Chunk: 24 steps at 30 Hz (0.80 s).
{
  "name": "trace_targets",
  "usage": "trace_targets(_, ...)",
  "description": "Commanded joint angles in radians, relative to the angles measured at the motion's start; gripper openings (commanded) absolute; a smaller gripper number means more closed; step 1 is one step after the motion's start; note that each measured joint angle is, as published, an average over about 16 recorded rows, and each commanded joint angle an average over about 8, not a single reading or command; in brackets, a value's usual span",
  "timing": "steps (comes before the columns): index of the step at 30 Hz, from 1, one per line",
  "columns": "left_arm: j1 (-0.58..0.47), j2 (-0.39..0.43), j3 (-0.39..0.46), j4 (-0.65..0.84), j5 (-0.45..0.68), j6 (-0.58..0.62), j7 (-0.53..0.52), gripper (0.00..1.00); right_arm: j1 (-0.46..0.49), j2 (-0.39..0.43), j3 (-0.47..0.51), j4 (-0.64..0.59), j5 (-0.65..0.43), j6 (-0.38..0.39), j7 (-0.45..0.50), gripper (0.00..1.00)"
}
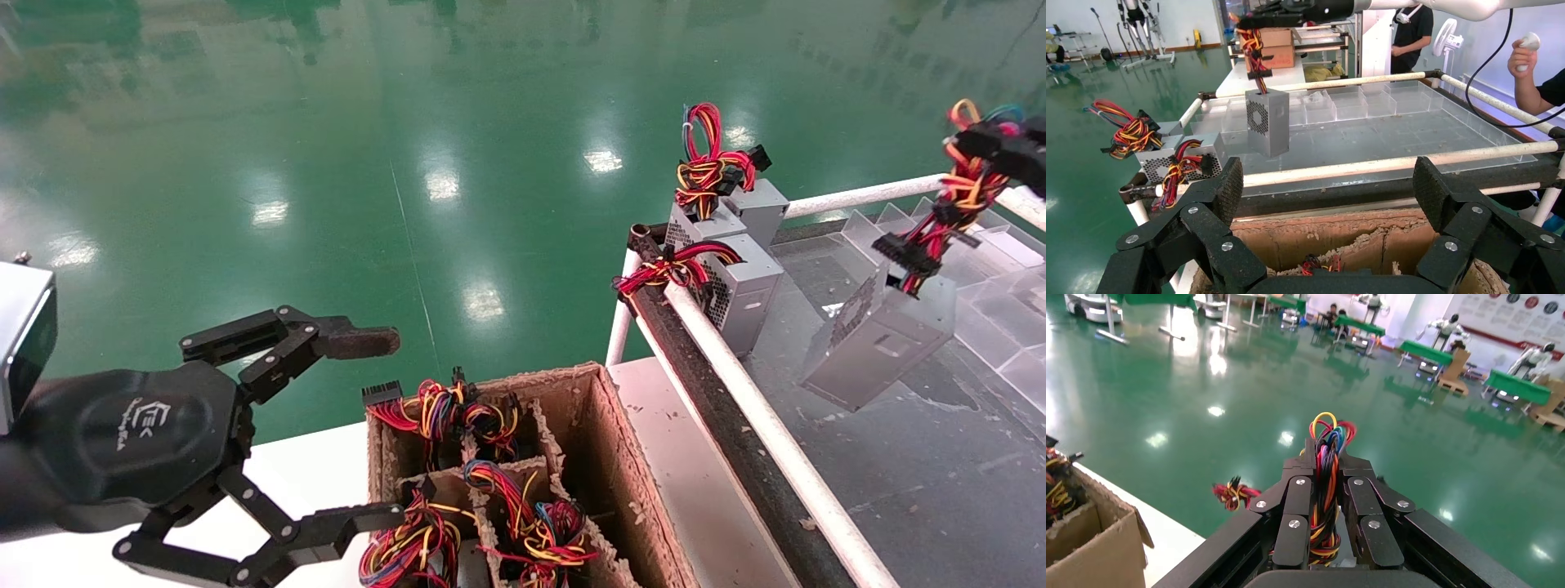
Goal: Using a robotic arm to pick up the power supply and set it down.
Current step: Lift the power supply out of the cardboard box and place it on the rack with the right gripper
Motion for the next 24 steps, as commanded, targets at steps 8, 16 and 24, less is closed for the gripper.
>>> trace_targets(8,0.0,0.0,0.0,0.0,0.0,0.0,0.0,1.0,0.079,-0.069,-0.042,-0.123,-0.071,0.015,-0.057,0.0)
trace_targets(16,0.0,0.0,0.0,0.0,0.0,0.0,0.0,1.0,0.154,-0.125,-0.067,-0.206,-0.113,0.049,-0.101,0.0)
trace_targets(24,0.0,0.0,0.0,0.0,0.0,0.0,0.0,1.0,0.21,-0.178,-0.092,-0.269,-0.155,0.123,-0.141,0.0)
